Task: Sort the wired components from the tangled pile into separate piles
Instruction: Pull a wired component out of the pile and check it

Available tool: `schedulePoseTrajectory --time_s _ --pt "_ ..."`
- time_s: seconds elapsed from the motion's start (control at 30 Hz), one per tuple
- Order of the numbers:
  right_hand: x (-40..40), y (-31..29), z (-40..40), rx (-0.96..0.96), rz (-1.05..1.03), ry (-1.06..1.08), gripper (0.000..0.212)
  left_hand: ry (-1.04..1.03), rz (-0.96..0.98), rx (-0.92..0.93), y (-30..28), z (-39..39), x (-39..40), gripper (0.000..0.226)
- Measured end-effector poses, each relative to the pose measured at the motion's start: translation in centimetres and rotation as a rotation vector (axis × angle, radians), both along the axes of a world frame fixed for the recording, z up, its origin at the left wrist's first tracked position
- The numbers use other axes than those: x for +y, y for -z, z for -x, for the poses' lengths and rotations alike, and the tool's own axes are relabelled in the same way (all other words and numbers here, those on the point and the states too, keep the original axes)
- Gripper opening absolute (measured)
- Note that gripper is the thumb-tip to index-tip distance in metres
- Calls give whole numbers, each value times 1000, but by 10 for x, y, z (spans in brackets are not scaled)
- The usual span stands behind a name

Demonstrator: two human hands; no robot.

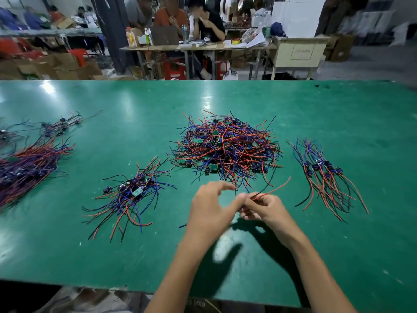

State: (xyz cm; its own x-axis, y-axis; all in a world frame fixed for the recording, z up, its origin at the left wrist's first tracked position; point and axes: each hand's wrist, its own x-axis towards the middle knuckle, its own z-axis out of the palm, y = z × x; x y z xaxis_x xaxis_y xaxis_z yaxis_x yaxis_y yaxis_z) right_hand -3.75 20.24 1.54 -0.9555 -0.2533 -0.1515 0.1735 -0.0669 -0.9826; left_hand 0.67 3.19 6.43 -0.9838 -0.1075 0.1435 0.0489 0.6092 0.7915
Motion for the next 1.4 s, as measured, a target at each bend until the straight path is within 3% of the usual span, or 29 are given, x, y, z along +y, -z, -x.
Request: schedulePoseTrajectory --time_s 0.07,0.2,0.43,0.57,0.67,0.83,1.03,1.2,1.4 --pt "0 -3 -2 22 16 -34 27 140 -84 -146 3 9 3 37" --pt "-3 -5 -4 91 8 163 27 243 -279 -226 19 16 5 29" --pt "-12 0 -11 149 -61 206 22 170 -542 -417 27 15 6 24" --pt "-20 1 -15 120 -7 240 18 139 -683 -382 29 11 9 19" --pt "-28 4 -18 152 -82 220 16 42 -644 -292 33 11 15 19" --pt "-42 20 -18 124 -138 387 20 -55 -533 -140 40 9 25 25" --pt "-57 19 -10 -48 6 514 29 -27 -401 -115 43 13 28 22" --pt "-55 3 8 -106 81 524 26 -52 -558 -195 41 13 28 29" --pt "-49 -4 27 -99 101 568 26 -15 -578 -254 38 11 22 22"
